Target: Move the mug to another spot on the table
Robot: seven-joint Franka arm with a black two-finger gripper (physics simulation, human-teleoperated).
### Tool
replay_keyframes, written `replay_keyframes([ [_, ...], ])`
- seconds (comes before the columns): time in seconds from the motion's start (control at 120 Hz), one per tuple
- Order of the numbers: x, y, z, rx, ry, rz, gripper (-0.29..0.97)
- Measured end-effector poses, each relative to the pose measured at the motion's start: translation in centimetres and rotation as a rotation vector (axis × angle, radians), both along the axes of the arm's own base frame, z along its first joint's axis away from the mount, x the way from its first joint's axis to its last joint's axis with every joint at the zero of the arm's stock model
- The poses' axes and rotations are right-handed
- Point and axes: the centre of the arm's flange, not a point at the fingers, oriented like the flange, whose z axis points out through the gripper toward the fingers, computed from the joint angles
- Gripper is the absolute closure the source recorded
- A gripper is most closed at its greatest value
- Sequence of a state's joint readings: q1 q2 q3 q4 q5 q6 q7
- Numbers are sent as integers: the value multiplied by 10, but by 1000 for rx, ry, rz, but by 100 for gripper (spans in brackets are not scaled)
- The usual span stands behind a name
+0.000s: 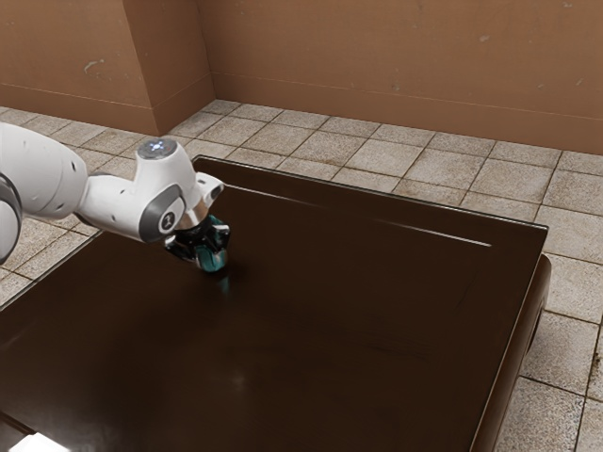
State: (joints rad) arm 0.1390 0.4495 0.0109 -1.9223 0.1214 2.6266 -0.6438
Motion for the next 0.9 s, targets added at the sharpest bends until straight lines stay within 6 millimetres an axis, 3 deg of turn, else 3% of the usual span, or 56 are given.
replay_keyframes([
  [0.1,2,-10,9,19,-12,-21,56],
  [0.2,0,-27,29,51,-46,-62,59],
  [0.283,-15,-46,47,115,-66,-130,61],
  [0.367,-48,-72,56,185,-73,-215,65],
  [0.742,-121,-132,21,179,-72,-248,69],
  [0.9,-130,-157,10,132,-96,-243,69],
])
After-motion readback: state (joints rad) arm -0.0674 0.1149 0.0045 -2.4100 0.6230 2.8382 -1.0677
